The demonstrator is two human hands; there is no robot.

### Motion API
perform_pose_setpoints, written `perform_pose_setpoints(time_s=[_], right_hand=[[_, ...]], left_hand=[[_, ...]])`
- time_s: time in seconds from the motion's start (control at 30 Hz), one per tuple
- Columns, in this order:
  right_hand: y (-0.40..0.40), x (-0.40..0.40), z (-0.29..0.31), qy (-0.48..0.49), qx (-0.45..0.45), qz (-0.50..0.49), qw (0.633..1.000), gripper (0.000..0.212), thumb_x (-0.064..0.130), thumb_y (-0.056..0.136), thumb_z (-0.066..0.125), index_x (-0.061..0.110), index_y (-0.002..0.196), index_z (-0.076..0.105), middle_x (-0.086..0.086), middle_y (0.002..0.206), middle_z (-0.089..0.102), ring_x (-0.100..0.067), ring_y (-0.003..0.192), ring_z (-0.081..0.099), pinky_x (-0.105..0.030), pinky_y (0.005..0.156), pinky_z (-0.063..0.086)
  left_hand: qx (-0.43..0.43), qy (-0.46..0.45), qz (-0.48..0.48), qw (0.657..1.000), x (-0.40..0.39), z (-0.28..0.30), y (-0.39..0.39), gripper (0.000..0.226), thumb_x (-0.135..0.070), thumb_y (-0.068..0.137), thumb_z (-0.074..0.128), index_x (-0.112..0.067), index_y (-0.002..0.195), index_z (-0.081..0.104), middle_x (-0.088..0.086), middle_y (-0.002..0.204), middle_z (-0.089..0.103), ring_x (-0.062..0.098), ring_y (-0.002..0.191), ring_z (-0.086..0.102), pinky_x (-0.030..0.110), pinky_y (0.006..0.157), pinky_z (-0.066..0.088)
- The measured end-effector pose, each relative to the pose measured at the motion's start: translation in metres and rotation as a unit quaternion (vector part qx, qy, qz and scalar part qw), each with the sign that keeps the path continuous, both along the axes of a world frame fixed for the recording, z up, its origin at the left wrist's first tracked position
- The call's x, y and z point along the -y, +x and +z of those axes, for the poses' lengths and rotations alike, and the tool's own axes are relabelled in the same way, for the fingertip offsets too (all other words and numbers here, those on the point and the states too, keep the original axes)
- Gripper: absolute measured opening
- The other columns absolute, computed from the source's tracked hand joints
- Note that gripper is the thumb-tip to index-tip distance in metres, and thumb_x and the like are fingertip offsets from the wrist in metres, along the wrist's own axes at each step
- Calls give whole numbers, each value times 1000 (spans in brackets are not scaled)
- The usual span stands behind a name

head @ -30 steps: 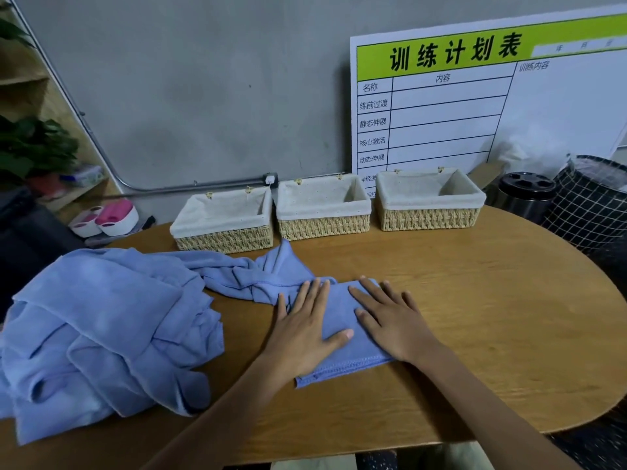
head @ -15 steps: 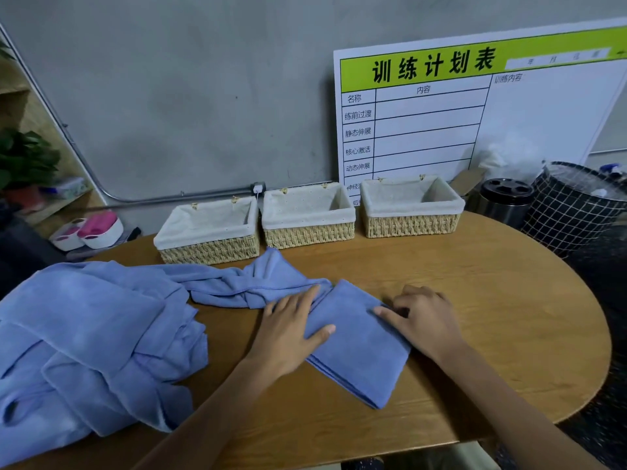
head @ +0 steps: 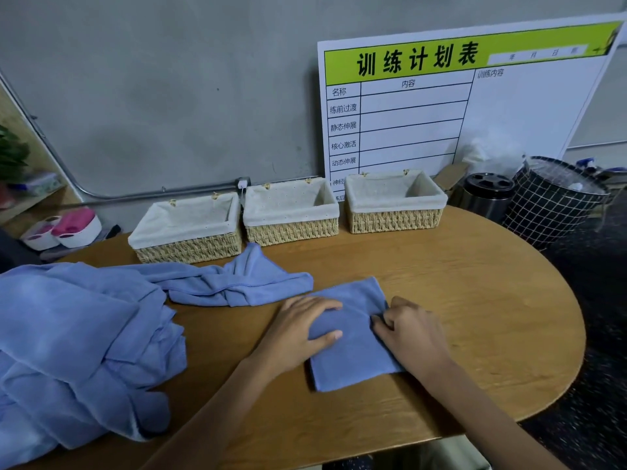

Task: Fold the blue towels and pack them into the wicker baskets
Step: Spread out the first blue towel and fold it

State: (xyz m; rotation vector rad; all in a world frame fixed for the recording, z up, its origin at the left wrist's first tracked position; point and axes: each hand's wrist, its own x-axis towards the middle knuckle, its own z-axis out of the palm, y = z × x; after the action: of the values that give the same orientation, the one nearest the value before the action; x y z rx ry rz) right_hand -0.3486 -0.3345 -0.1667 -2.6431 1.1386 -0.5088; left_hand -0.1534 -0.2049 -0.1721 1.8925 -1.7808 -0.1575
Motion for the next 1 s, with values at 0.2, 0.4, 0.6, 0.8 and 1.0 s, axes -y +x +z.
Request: perform_pose_setpoints(time_s=[0.2, 0.4, 0.6, 0.8, 1.0], right_hand=[[-9, 4, 3, 20, 24, 42, 999, 41, 46, 91, 62, 26, 60, 43, 8, 74, 48, -15, 65, 56, -35, 58, 47], [-25, 9, -16, -49, 156, 144, 976, 19, 45, 87, 64, 28, 80, 60, 17, 89, 51, -3, 72, 53, -20, 57, 43], [-35, 17, -21, -143, 156, 287, 934, 19, 42, 95, 60, 29, 98, 73, 16, 110, 62, -10, 103, 54, -29, 83, 43], [-38, 13, -23, -77, 171, 311, 932, 32, 48, 97, 58, 23, 108, 74, 15, 116, 69, -1, 113, 61, -30, 92, 50], [-42, 10, -21, -97, 66, 326, 938, 70, 78, 83, 53, 30, 135, 58, 14, 138, 57, -5, 129, 51, -30, 104, 41]], left_hand=[[32, -49, -22, 998, -2, 8, 8, 39, -49, 91, 66, -37, 128, 59, -28, 131, 56, -13, 131, 39, 23, 118, 16], [-21, -32, -71, 997, -27, -5, -7, 38, -52, 95, 63, -30, 125, 67, -27, 129, 59, -9, 128, 46, 22, 110, 31], [-6, -44, -82, 996, -43, -6, -18, 39, -49, 96, 63, -31, 131, 62, -24, 130, 60, -7, 129, 45, 22, 107, 35], [98, -17, -107, 989, -49, -4, -22, 57, -69, 88, 60, -37, 135, 55, -23, 136, 54, -2, 129, 47, 22, 107, 28], [37, -63, -43, 996, -42, -2, -16, 56, -41, 82, 72, -36, 135, 54, -27, 116, 66, -8, 109, 58, 23, 101, 34]])
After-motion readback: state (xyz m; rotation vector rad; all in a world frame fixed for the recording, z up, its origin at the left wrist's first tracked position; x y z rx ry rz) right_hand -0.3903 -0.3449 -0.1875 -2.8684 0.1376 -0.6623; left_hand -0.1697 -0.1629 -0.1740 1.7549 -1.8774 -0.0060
